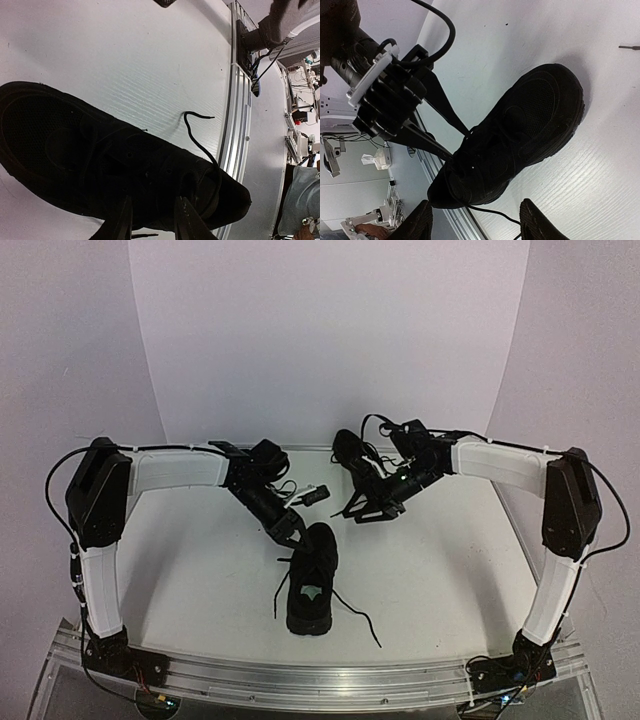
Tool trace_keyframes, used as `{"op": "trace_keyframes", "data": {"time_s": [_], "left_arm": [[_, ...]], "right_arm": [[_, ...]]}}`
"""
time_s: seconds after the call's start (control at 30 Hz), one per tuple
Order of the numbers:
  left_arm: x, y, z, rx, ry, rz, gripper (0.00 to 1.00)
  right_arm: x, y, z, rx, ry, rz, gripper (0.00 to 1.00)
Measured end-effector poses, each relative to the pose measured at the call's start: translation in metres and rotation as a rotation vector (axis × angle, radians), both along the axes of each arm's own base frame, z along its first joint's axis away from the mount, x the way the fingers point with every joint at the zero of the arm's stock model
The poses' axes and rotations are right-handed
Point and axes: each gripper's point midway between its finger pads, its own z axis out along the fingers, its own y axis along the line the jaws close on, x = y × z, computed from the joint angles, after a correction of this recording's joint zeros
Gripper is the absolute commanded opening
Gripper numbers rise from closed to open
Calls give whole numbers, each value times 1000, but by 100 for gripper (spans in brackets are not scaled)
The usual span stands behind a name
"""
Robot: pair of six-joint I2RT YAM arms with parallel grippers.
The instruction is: Tie the shoes
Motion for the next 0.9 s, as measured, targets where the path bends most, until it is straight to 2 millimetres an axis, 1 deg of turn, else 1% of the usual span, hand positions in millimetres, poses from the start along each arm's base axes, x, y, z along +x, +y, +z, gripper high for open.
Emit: {"op": "trace_keyframes", "data": {"time_s": [0.13,0.43,0.53,0.67,0.8,0.9], "left_arm": [[-5,3,-4,22,15,-5,32],[-20,-2,-9,28,3,-55,28],[-25,-1,-14,39,10,-62,23],[-27,1,-19,54,4,-66,10],[-24,1,-24,53,-21,-66,5],[-24,2,-22,42,-55,-63,3]], "right_arm": [[-2,-1,-3,-5,7,0,56],[-2,-1,-5,-6,10,0,56],[-2,-1,-5,-6,10,0,56],[-3,-2,-6,-8,11,2,56],[-3,-2,-6,-6,6,5,54],[-2,-1,-7,1,-2,9,53]]}}
